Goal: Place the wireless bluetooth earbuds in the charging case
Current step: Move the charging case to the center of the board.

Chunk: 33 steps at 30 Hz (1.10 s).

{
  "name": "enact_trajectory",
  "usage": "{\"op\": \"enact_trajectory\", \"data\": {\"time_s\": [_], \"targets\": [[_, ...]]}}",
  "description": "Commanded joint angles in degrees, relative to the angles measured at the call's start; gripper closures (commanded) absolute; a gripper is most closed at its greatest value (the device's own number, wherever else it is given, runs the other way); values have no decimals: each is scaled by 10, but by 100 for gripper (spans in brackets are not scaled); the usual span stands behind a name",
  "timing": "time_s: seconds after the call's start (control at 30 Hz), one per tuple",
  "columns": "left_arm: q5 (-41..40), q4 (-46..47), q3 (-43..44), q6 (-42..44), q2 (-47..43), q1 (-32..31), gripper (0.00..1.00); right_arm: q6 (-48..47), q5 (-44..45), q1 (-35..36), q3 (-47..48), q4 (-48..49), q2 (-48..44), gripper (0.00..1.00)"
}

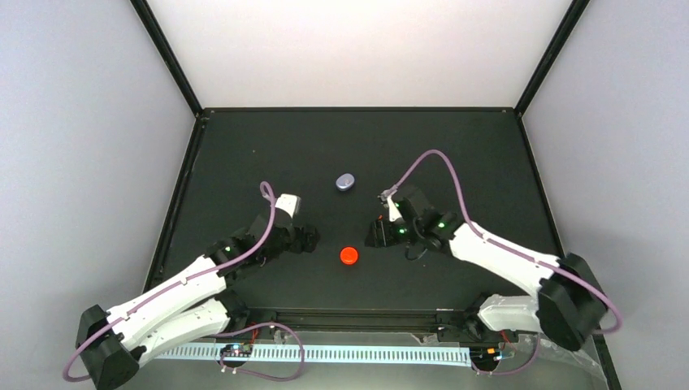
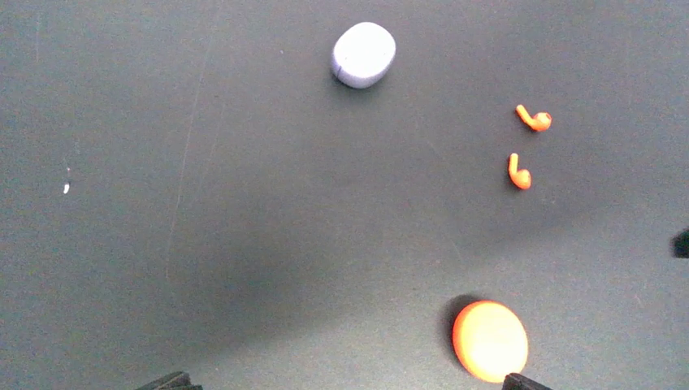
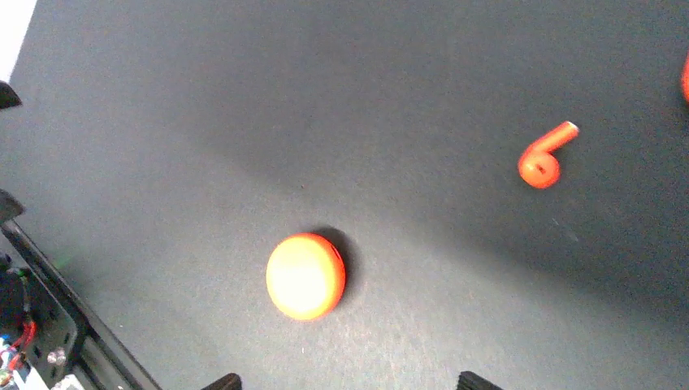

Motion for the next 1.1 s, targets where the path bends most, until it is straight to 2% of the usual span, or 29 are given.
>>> {"op": "enact_trajectory", "data": {"time_s": [0.0, 0.23, 0.33, 0.8, 1.07], "targets": [[25, 29, -2, 23, -21, 19, 1, -6, -45, 0, 38, 69, 86, 36], [32, 26, -5, 21, -22, 24, 1, -22, 8, 3, 73, 61, 211, 64], [36, 27, -10, 20, -31, 24, 1, -27, 11, 18, 71, 61, 233, 71], [64, 25, -14, 16, -44, 24, 2, 1, 2, 107, 89, 79, 287, 76], [68, 19, -14, 3, -52, 24, 2, -36, -8, 126, 111, 72, 270, 75]]}}
